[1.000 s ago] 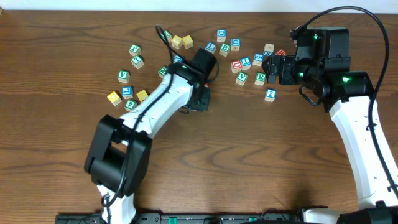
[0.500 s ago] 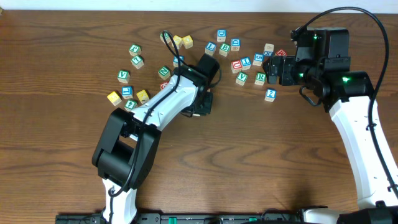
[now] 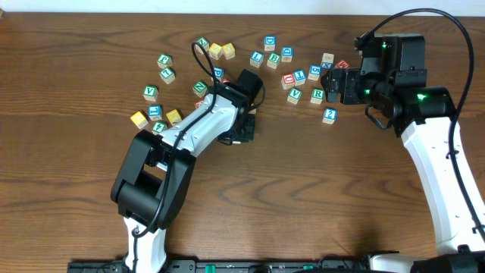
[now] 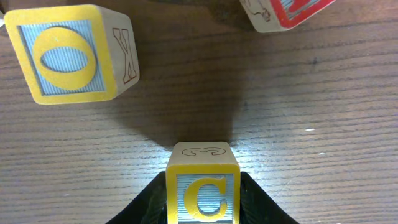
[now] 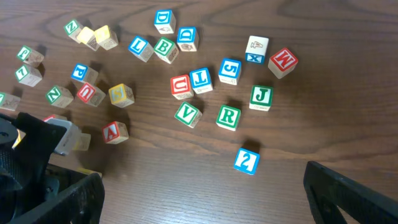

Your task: Spell out CORL

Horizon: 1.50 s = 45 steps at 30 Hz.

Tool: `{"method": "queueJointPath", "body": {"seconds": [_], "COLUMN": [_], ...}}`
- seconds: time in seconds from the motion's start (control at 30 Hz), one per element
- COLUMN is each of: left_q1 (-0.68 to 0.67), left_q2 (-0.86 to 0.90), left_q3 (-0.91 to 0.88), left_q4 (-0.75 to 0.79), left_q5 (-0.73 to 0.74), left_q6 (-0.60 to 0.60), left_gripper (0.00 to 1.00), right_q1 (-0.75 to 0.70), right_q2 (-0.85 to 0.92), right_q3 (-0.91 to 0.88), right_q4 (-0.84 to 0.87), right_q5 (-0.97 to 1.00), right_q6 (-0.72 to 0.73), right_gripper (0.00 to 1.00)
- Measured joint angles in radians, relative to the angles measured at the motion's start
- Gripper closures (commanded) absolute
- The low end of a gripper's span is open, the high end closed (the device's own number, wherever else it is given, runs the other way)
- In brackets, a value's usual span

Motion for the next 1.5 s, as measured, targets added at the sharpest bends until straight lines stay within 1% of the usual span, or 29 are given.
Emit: {"method": "queueJointPath", "body": {"seconds": [0.23, 0.8, 0.83, 0.9, 0.93, 1.07, 1.23, 1.27, 1.33, 1.5], "left_q1": [0.000, 0.000, 0.000, 0.000, 0.000, 0.000, 0.005, 0.010, 0.031, 0.109], "left_q2": [0.000, 0.000, 0.000, 0.000, 0.000, -0.009, -0.064, -0.069, -0.074, -0.074], "left_q3": [0.000, 0.000, 0.003, 0.013, 0.021, 0.064, 0.071, 0.072, 0.074, 0.075], "left_q4": [0.000, -0.002, -0.007, -0.014, -0.018, -0.019, -0.021, -0.020, -0.009, 0.041], "left_q5": [0.000, 0.000, 0.000, 0.000, 0.001, 0.003, 0.003, 0.003, 0.003, 0.017], "left_q6": [-0.003, 0.001, 0.005, 0.014, 0.020, 0.043, 0.054, 0.054, 0.056, 0.077], "left_gripper": [0.66, 0.65, 0.60, 0.59, 0.56, 0.55, 0.56, 0.59, 0.62, 0.63], "right_q1": [0.000, 0.000, 0.000, 0.000, 0.000, 0.000, 0.000, 0.000, 0.000, 0.000], "right_q2": [0.000, 0.000, 0.000, 0.000, 0.000, 0.000, 0.000, 0.000, 0.000, 0.000], "right_q3": [0.000, 0.000, 0.000, 0.000, 0.000, 0.000, 0.000, 0.000, 0.000, 0.000], "right_q4": [0.000, 0.000, 0.000, 0.000, -0.001, -0.001, -0.001, -0.001, -0.001, -0.001], "right_q5": [0.000, 0.000, 0.000, 0.000, 0.000, 0.000, 0.000, 0.000, 0.000, 0.000], "right_q6": [0.000, 0.000, 0.000, 0.000, 0.000, 0.000, 0.000, 0.000, 0.000, 0.000], "right_gripper": [0.03, 0.03, 0.03, 0.03, 0.03, 0.03, 0.03, 0.03, 0.04, 0.04]}}
